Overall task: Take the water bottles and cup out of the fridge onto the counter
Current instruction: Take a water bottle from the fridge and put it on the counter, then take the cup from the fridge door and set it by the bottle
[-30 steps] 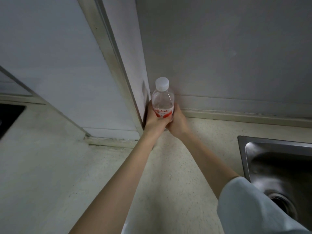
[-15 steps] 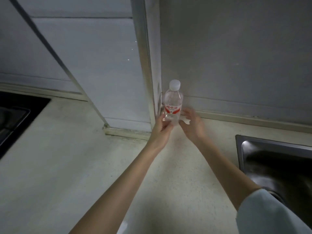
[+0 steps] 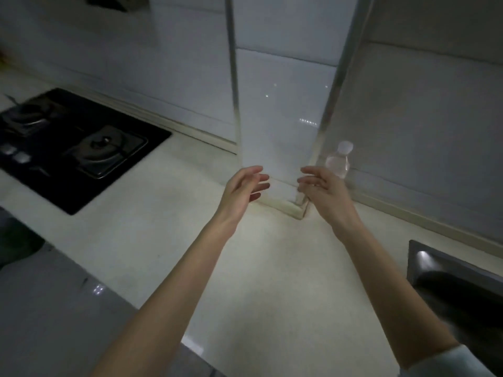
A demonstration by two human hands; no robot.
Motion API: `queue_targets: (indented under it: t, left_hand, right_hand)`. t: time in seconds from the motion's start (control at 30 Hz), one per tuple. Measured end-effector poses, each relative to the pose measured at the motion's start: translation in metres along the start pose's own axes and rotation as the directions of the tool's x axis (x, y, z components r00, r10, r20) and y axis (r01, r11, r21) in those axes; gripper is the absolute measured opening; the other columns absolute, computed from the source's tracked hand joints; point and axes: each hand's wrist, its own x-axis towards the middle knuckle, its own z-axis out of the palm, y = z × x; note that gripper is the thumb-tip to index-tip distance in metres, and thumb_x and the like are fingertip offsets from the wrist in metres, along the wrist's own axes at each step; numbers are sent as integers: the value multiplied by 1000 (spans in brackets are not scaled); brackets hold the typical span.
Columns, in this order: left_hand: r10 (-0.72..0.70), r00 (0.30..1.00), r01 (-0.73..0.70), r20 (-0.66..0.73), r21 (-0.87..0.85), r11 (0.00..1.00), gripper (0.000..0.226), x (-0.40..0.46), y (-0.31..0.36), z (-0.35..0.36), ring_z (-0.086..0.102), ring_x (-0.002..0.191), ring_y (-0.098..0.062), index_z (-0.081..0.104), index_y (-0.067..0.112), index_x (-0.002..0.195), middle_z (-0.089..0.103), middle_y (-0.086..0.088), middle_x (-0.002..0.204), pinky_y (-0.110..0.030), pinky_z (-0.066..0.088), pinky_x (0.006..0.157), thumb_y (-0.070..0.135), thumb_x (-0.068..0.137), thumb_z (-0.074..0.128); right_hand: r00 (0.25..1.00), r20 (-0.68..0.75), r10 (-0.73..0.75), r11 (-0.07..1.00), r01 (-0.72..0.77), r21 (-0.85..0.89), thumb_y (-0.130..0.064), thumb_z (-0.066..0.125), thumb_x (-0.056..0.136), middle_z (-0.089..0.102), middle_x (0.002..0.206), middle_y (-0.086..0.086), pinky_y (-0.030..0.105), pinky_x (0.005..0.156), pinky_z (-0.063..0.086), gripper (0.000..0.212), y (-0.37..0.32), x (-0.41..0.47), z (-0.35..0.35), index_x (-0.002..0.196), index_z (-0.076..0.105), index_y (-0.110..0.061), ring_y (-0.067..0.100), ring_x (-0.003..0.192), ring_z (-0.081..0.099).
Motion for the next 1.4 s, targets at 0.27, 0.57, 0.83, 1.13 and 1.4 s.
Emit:
queue_targets:
  t: [0.27, 0.57, 0.83, 1.13, 1.4]
  left_hand:
    - [127, 966, -122, -224, 34, 992, 21, -71, 50, -149, 66, 97, -17, 61, 21, 103, 67, -2, 103, -26, 48, 85, 19, 98, 41]
    - [232, 884, -205, -405, 111, 973, 24, -152, 90, -314, 69, 92, -11, 61, 17, 109, 68, -1, 104, -20, 51, 80, 21, 98, 40]
    - [282, 798, -213, -532, 190, 959, 24, -221, 112, -445, 68, 92, -9, 61, 19, 108, 69, 0, 103, -22, 50, 84, 22, 98, 39]
    - [292, 671, -230, -682, 183, 956, 23, -269, 115, -549, 69, 87, -8, 62, 22, 102, 69, 1, 99, -21, 50, 79, 21, 98, 39]
    - [273, 579, -231, -769, 167, 959, 22, -271, 111, -638, 69, 81, -5, 62, 20, 100, 68, -1, 97, -14, 51, 70, 19, 98, 39]
  right_hand:
    - [919, 349, -185, 983, 172, 67, -15, 59, 89, 66, 99, -3, 23, 84, 50, 17, -87, -26, 129, 96, 61, -31, 13, 95, 66]
    - [736, 606, -301, 953, 247, 174, -15, 57, 91, 68, 96, -1, 29, 85, 51, 16, -155, -69, 293, 102, 62, -26, 16, 95, 66]
    - [585, 723, -368, 930, 219, 296, -11, 53, 92, 66, 98, 5, 23, 81, 51, 17, -205, -112, 447, 100, 61, -25, 12, 88, 65]
    - [446, 814, -372, 928, 177, 327, -9, 52, 93, 64, 96, 3, 17, 75, 51, 19, -236, -144, 564, 109, 59, -14, 11, 84, 65]
    - [335, 864, -376, 926, 162, 340, -12, 52, 93, 65, 106, 7, 17, 76, 53, 19, -255, -131, 666, 109, 60, -17, 10, 87, 66]
